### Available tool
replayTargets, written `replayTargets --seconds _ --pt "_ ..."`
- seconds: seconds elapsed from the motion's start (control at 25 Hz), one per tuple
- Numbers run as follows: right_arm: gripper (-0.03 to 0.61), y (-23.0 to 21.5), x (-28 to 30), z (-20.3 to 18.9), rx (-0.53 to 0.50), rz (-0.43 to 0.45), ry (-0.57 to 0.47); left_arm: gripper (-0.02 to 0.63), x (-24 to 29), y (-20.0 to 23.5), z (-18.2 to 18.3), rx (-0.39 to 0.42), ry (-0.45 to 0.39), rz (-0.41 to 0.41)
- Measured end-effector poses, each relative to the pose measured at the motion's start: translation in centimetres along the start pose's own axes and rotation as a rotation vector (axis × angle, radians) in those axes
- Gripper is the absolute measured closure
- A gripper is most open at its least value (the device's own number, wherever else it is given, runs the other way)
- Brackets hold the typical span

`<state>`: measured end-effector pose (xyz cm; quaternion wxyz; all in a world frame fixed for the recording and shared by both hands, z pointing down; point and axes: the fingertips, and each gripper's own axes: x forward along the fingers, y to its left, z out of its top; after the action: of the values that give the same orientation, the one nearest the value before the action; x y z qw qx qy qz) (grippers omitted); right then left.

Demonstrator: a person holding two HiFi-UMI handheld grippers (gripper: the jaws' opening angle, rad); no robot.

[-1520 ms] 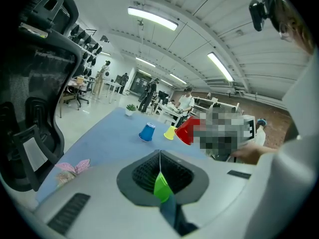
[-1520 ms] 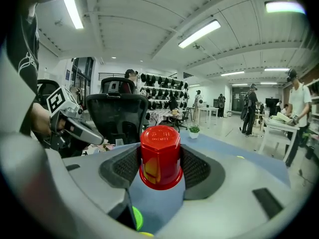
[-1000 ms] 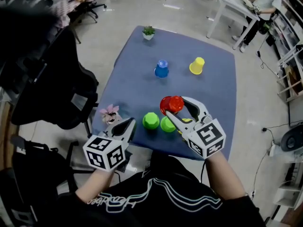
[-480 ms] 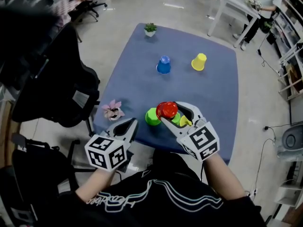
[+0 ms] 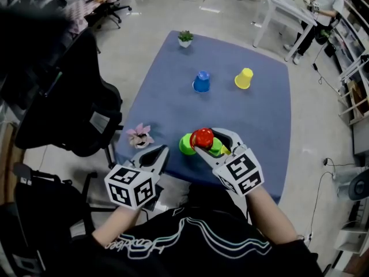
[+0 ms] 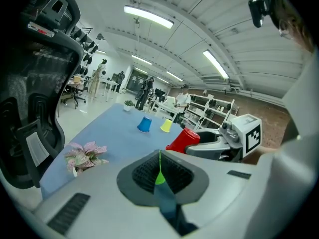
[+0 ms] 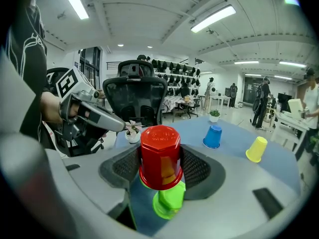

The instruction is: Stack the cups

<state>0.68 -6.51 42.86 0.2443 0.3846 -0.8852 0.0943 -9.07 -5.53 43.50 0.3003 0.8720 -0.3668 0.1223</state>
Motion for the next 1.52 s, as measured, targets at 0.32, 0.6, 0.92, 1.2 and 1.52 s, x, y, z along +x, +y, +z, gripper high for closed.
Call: replayTargets --seconds 0.32,0.6,0.92,1.2,1.52 --pt "0.318 0.1 0.6 -0.4 0.013 0.026 0.027 0.588 0.3 0.7 0.1 -0.008 -0.003 0.007" --pt "0.302 0.4 0.4 -0.3 -0.011 0.071 0.042 0.588 0.4 0.7 0.7 -0.014 -0.013 0.02" --pt "0.274 -0.4 -1.6 1.7 -0.011 0.118 -0.018 0.588 0.8 0.8 1.2 -0.039 -0.02 0.041" --pt "0.274 -5.1 -3.5 4.3 0.019 0.085 -0.062 0.588 1.3 0.0 2.6 -0.066 -0.034 0.058" --pt "0.275 -11.4 -1.8 6.2 0.019 0.03 -0.08 0.588 2.1 0.5 4.2 -0.089 -0.06 0.105"
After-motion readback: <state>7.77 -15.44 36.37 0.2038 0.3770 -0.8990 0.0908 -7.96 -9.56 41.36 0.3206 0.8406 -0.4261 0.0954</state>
